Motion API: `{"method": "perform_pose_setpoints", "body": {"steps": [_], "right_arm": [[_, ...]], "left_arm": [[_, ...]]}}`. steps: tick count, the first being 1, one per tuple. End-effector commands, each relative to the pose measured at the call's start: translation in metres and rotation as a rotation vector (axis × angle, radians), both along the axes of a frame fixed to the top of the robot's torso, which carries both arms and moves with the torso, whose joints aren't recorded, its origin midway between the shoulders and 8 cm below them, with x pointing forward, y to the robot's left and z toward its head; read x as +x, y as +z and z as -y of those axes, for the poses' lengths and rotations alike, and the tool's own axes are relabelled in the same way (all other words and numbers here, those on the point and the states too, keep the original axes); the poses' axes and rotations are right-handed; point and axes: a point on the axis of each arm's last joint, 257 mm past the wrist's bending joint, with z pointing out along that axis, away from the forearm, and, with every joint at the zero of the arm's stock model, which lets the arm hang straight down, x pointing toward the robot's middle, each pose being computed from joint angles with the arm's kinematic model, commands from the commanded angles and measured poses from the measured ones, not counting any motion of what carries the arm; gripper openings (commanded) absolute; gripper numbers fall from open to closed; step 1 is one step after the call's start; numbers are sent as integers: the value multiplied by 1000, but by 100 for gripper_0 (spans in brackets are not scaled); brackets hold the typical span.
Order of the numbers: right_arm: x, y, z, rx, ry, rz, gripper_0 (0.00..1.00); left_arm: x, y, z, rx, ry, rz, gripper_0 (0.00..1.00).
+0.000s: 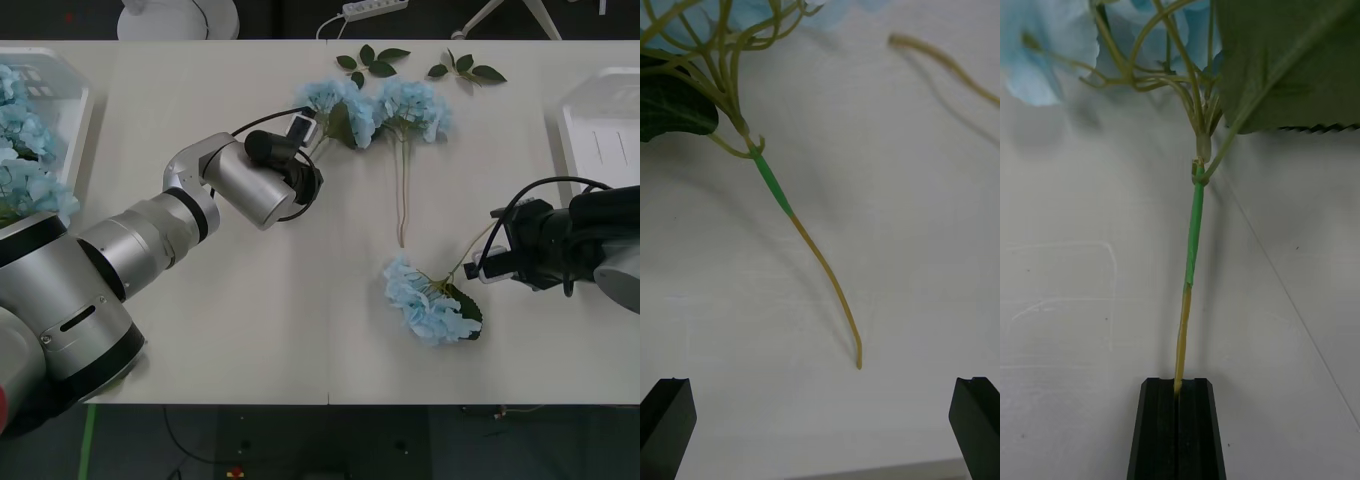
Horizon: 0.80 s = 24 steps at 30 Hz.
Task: Place the red flowers into the right box and the blue flowers into the left box. If a person shows an open palm, hand one flower to the person first, then continue sorting.
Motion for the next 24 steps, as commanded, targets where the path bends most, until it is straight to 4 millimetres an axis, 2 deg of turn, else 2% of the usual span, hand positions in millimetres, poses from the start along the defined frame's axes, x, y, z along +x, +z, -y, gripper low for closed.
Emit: {"method": "perform_pose_setpoints", "body": {"steps": [1,6,7,9,11,12,13,15,20,24], "right_arm": [[14,10,-30,-14,69,36,100],[14,0,-40,-31,93,21,100],[14,-3,-43,-42,104,23,100],[15,-5,-48,-58,119,31,100],[18,-7,-52,-70,129,39,100],[21,-8,-53,-77,130,44,100],[22,-9,-53,-79,129,45,100],[25,-13,-54,-82,123,41,100],[33,-25,-54,-126,129,33,100],[34,-34,-55,-162,146,25,100]], "left_arm": [[-2,-27,-75,83,81,-36,0],[-6,-15,-131,170,96,-32,0],[-13,-10,-151,199,99,-40,0],[-26,0,-167,219,91,-50,0],[-46,6,-178,232,72,-73,0],[-67,9,-184,237,54,-101,0],[-76,9,-186,240,45,-111,0],[-112,11,-198,259,20,-156,0],[-185,13,-243,294,15,-240,0],[-213,3,-263,293,35,-278,0]]}}
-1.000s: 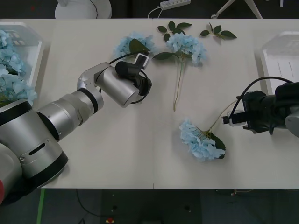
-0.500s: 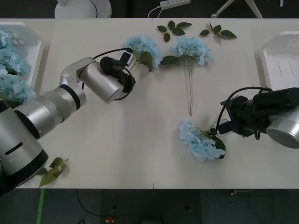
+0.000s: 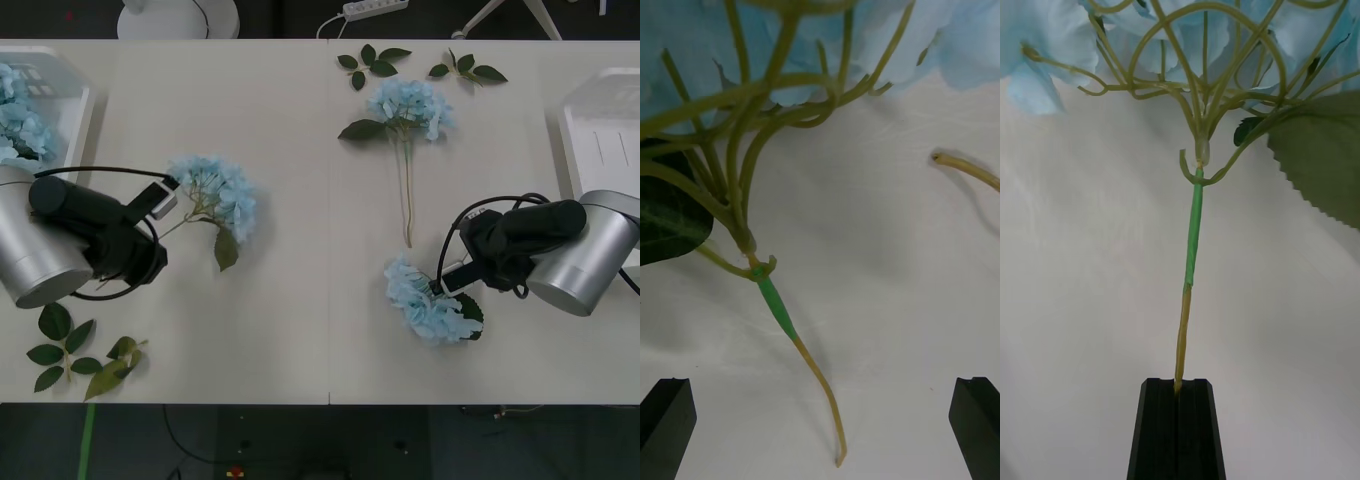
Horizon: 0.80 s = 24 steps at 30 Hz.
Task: Place the red flowers into the right box and the blue flowers into the left box. If a person shows an open palm, hand one flower to the person first, then continue sorting.
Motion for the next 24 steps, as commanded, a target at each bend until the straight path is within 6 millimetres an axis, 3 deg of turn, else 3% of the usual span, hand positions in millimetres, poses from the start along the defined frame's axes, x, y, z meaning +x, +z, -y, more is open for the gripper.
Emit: {"method": "perform_pose_setpoints", "body": {"steps": [1,2,3,4,6,8,12,19,21,22,24], "right_arm": [[13,9,-24,-19,53,32,100],[12,6,-24,-28,58,28,100],[13,7,-25,-28,60,29,100],[12,6,-24,-32,62,27,100],[11,3,-25,-37,66,24,100],[10,0,-27,-53,79,29,100],[11,-5,-30,-87,104,33,100],[20,-13,-29,-92,77,24,97],[21,-15,-30,-97,77,21,63],[22,-16,-30,-101,79,21,55],[22,-18,-30,-115,86,18,29]], "left_arm": [[-28,-6,-39,-15,102,-34,0],[-31,-10,-45,-4,108,-35,4],[-32,-12,-48,7,107,-31,17],[-31,-12,-52,26,99,-14,50],[-29,-12,-55,48,83,9,89],[-30,-13,-54,49,78,13,100],[-32,-14,-48,33,74,4,100],[-23,-5,-6,-73,94,-66,100],[-20,-4,4,-91,122,-126,100],[-20,-5,7,-98,130,-144,100],[-22,-8,23,-134,155,-227,100]]}}
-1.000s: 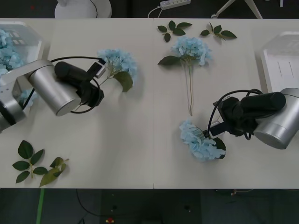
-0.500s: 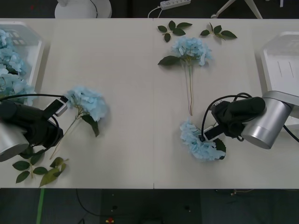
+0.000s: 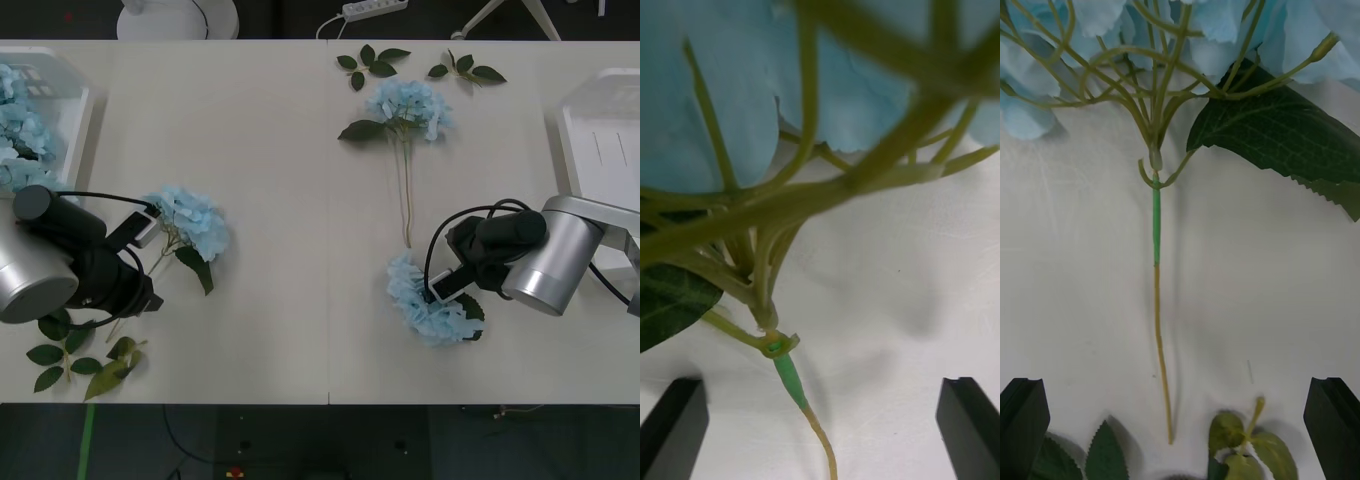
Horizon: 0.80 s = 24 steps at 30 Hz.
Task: Place the red flowers into the right box and the blue flowers into the left box. If a person shows an open palm, hand one flower to the person first, then continue sorting.
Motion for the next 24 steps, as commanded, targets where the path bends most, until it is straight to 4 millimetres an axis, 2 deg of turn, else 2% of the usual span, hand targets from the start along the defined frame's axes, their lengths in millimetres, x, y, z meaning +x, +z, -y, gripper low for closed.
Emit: {"method": "perform_pose_setpoints", "body": {"steps": [1,2,5,6,9,13,20,22,24], "right_arm": [[12,4,-26,1,38,19,21],[12,3,-27,-3,41,19,15],[11,2,-26,-8,43,16,10],[12,2,-25,-13,44,18,4],[12,0,-24,-25,49,17,0],[12,-4,-23,-32,46,12,0],[3,-4,-25,24,6,-51,0],[-2,3,-26,66,-22,-93,0],[-13,20,-29,141,-75,-164,0]], "left_arm": [[25,21,49,-108,46,-74,100],[27,22,58,-132,50,-96,100],[41,27,72,-162,52,-99,100],[49,28,74,-161,40,-94,100],[67,24,74,-129,9,-97,100],[80,14,59,-36,-38,-119,100],[81,24,11,84,-179,-131,100],[77,25,7,81,-205,-143,100],[72,23,6,73,-244,-157,100]]}}
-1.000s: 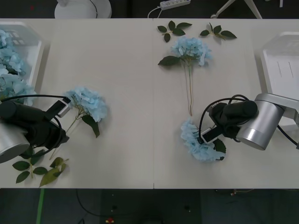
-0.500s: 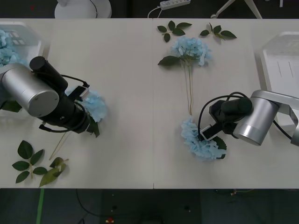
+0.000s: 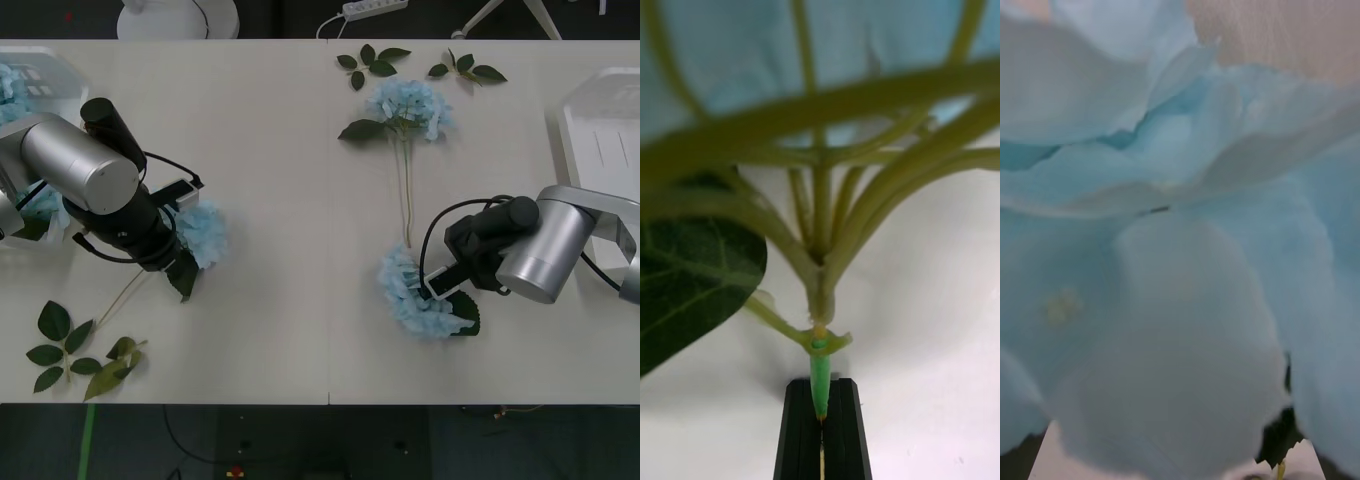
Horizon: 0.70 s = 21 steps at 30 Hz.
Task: Place the red flowers into the right box and the blue flowers into the left box. If a person shows an open palm, hand one flower to the person first, then continue sorting.
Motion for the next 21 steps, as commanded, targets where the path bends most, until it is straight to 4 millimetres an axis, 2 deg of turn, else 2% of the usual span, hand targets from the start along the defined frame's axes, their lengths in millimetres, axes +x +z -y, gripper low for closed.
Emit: {"method": "perform_pose_setpoints", "body": {"steps": [1,5,8,10,12,17,21], "right_arm": [[-13,34,-24,132,-59,-102,0],[-40,69,-41,291,-133,-244,0],[-60,97,-63,401,-148,-344,0],[-69,114,-75,455,-142,-383,0],[-76,140,-94,561,-142,-438,0],[-80,187,-126,745,-123,-492,0],[-76,219,-150,898,-180,-519,0]], "left_arm": [[6,24,-20,6,-67,18,100],[-3,28,-19,-39,-119,1,100],[-3,33,-26,-53,-145,12,100],[-1,27,-30,-44,-172,34,100],[1,12,-38,-50,-171,54,100],[0,-11,-48,-37,-197,57,100],[-5,-26,-41,-33,-199,35,100]]}}
